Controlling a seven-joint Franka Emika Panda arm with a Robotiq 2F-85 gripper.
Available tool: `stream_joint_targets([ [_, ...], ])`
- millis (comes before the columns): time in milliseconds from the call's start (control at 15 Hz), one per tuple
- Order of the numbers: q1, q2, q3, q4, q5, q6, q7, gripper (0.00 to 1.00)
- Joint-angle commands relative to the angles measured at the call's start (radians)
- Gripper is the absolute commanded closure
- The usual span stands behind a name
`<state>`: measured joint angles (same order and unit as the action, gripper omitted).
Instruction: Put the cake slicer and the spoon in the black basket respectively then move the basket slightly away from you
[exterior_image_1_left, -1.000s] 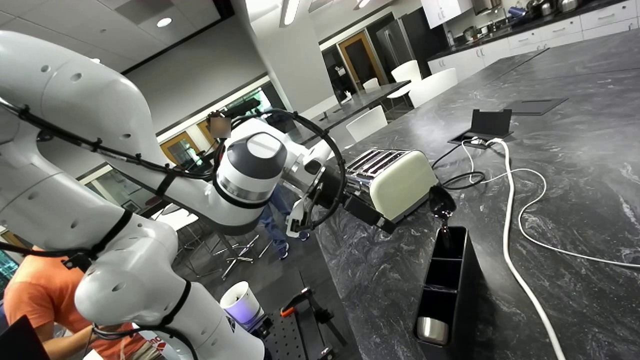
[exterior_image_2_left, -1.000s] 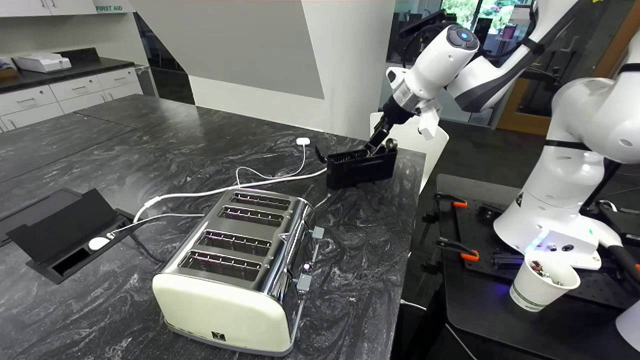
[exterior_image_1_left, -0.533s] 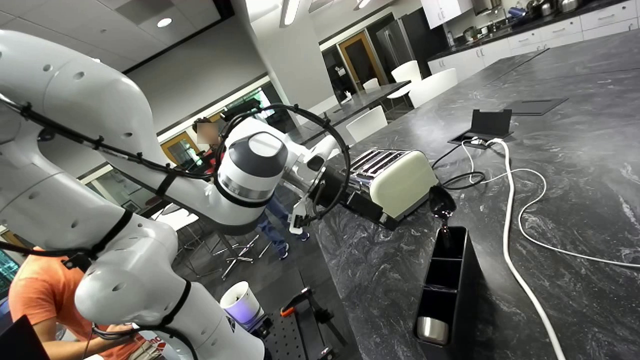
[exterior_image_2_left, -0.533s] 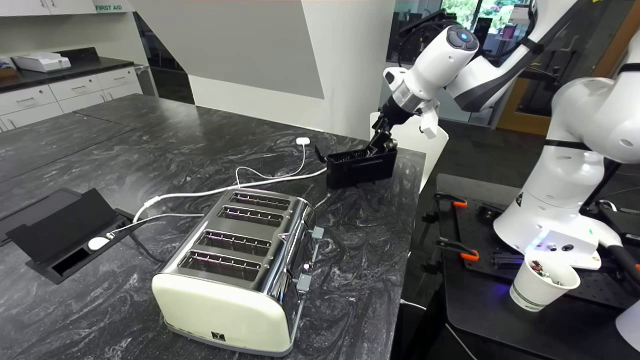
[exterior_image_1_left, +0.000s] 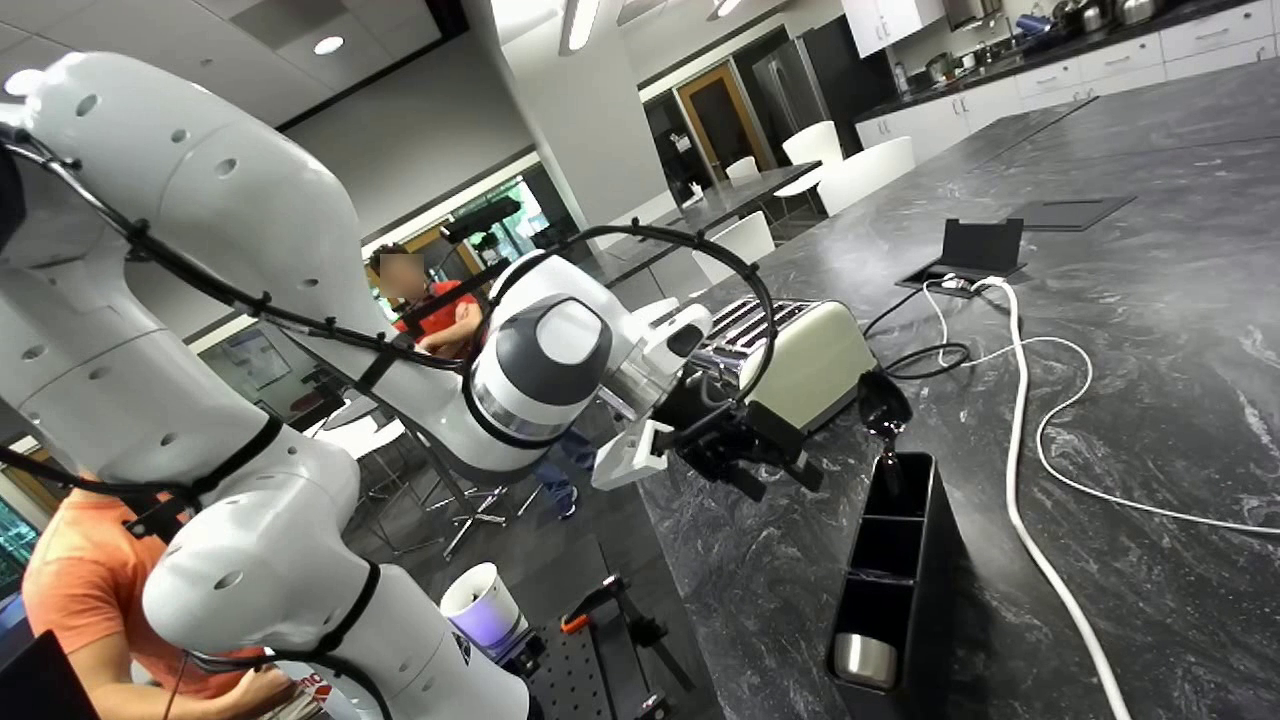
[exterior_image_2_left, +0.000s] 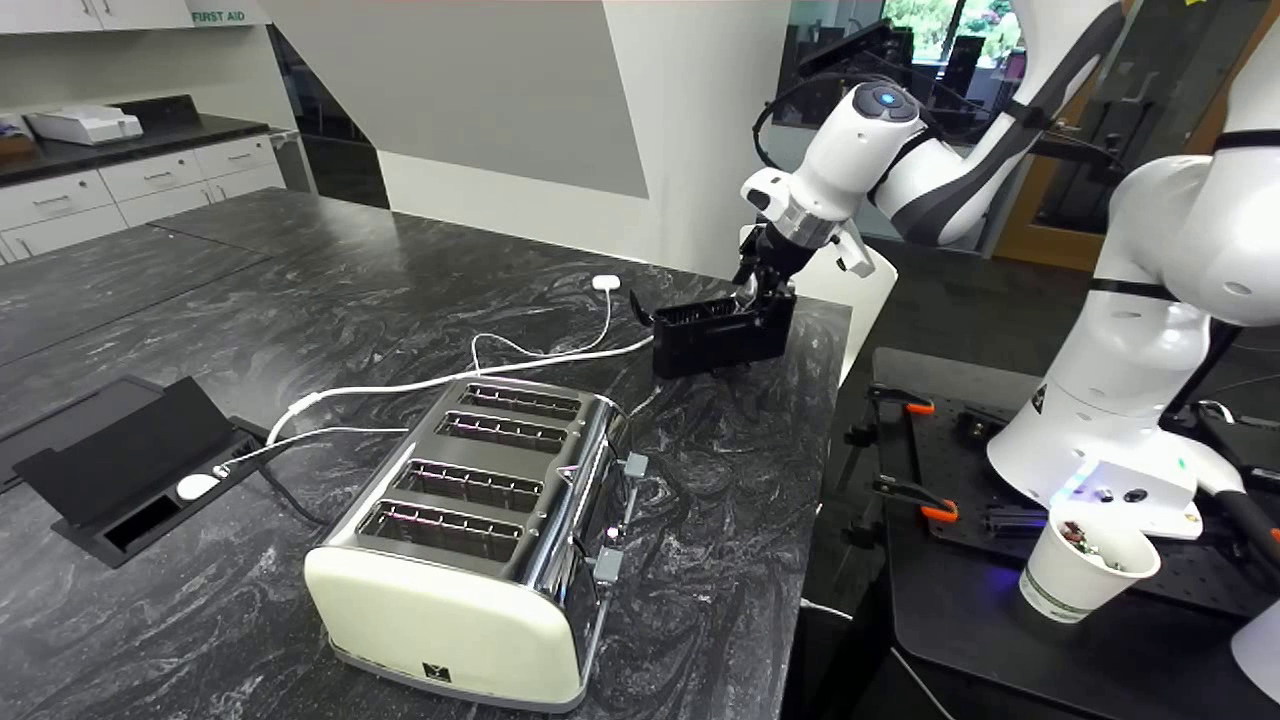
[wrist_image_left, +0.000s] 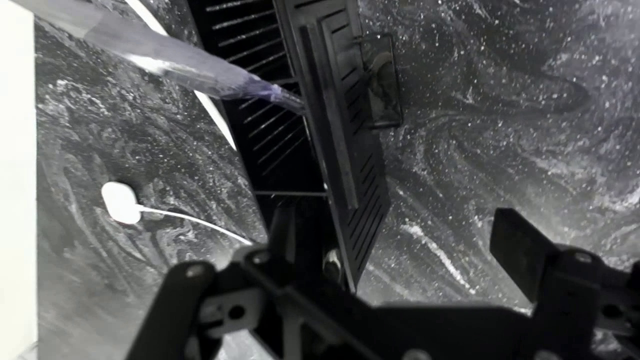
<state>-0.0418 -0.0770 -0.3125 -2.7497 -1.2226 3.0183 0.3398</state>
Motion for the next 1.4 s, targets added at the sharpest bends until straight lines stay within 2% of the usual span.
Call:
stream_joint_targets([
  [0,-0.056,0.124,0.044,0.033,0.116,0.047,-0.274,0.0],
  [200,-0.082,0.157,0.079,0.026,0.205,0.011,-0.505,0.0],
  [333,-0.079,0.136,0.077,0.016,0.294,-0.001,-0.666,0.0],
  [800,-0.075,0.072,0.113,0.024,0.681,-0.053,-1.133,0.0],
  [1000,-0.071,0.06,0.103,0.059,0.793,-0.108,-1.238,0.0],
  [1067,-0.091,0.06,0.117,0.074,0.798,-0.126,-1.241,0.0],
  [1333,-0.099,0.087,0.115,0.124,0.833,-0.156,-1.259,0.0],
])
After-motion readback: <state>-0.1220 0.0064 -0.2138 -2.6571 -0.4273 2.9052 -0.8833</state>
